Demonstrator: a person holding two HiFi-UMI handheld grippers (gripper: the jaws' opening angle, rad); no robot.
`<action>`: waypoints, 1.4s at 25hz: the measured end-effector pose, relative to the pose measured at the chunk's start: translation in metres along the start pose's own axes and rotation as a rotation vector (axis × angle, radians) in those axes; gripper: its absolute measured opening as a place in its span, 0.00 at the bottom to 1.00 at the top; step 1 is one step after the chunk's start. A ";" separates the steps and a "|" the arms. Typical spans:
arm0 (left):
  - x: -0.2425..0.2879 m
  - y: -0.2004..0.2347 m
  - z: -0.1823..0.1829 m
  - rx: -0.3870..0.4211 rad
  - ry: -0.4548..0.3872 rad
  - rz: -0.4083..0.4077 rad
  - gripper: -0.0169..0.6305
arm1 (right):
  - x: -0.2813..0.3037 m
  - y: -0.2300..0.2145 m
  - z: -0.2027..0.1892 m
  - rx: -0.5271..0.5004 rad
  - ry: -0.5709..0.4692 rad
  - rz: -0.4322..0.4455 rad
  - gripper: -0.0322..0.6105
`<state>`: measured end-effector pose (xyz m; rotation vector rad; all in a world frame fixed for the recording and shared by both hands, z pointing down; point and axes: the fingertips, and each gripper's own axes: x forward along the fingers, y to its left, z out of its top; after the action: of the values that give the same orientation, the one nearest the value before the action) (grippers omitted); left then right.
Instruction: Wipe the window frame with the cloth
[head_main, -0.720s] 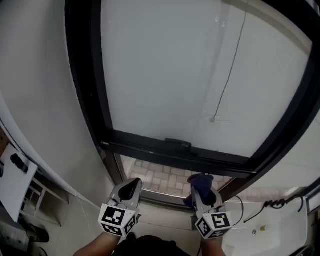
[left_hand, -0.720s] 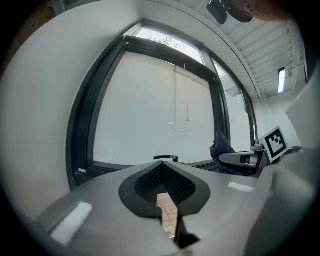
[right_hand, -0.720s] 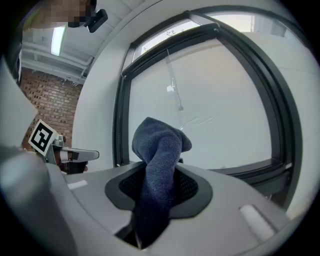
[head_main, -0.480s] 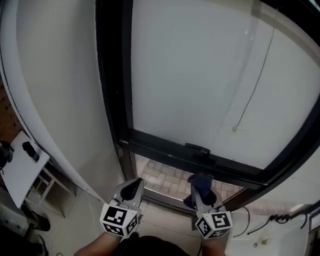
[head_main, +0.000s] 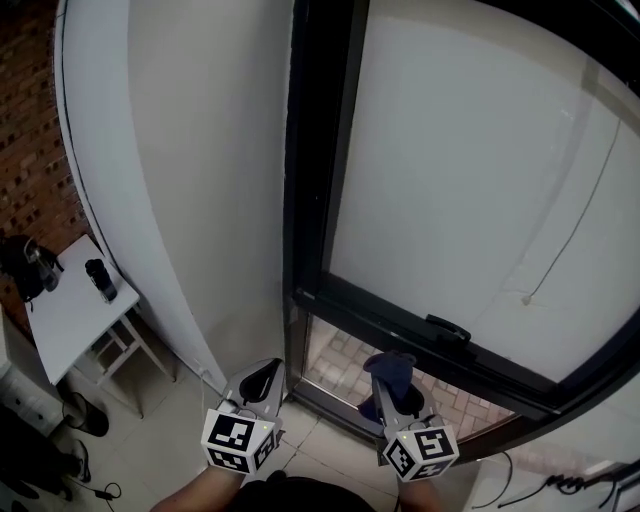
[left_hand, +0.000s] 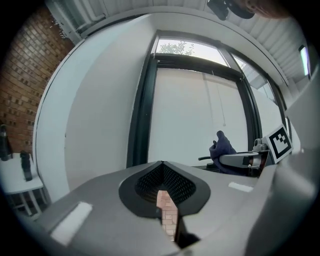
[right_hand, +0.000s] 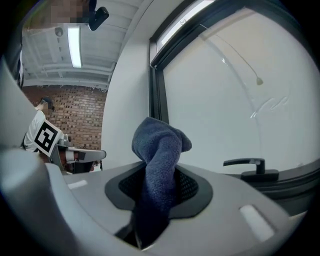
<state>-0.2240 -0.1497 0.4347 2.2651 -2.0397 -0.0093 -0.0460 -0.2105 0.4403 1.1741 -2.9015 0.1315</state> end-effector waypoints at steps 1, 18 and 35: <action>-0.002 0.006 0.000 -0.002 0.003 0.010 0.02 | 0.005 0.005 0.001 -0.003 -0.001 0.010 0.24; 0.008 0.043 0.024 -0.004 -0.010 -0.112 0.02 | 0.072 0.052 0.002 0.001 -0.014 -0.032 0.24; 0.094 0.057 0.128 -0.020 -0.116 -0.146 0.02 | 0.166 0.034 0.094 -0.020 -0.022 0.015 0.25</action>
<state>-0.2796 -0.2577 0.3165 2.4497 -1.9104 -0.1753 -0.1867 -0.3088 0.3510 1.1589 -2.9240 0.0905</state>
